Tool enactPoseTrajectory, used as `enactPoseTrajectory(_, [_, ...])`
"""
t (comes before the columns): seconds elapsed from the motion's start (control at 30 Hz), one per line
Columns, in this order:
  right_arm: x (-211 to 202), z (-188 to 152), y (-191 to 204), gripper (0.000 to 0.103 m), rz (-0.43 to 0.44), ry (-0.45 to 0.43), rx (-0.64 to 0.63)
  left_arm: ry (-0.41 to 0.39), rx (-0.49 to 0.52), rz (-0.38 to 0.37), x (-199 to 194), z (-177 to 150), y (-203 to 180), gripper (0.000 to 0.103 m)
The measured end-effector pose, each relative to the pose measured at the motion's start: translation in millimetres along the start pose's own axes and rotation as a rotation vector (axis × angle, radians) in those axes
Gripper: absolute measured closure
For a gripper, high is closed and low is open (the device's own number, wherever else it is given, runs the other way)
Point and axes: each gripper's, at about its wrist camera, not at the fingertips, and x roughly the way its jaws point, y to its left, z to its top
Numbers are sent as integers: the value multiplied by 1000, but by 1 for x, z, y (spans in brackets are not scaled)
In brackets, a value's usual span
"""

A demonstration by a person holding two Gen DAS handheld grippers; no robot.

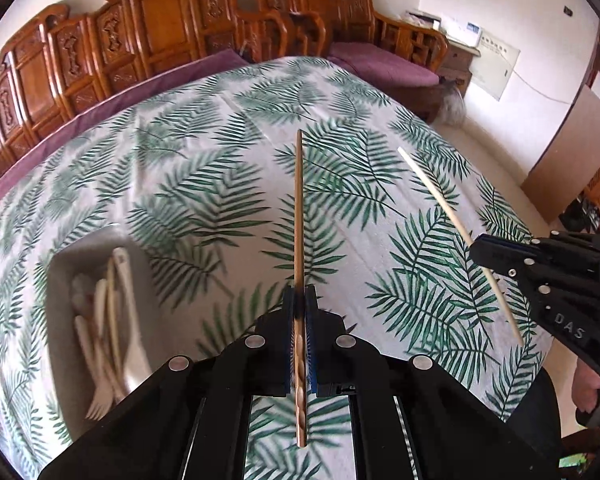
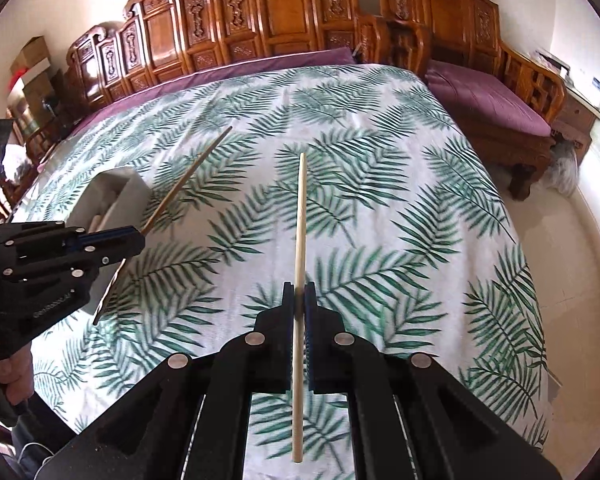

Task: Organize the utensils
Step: 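Carry the chopstick to the grey tray with the left tool while the right tool carries its chopstick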

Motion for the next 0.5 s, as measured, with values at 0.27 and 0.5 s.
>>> enactPoseTrajectory(0.27, [6,13,48,97,34,-3,-60,-33,-58,28,-28,-18,42,99])
enactPoseTrajectory(0.5, [9,22,89,97,61,-6,-117,-48,-115,59,-42,-33,81,99])
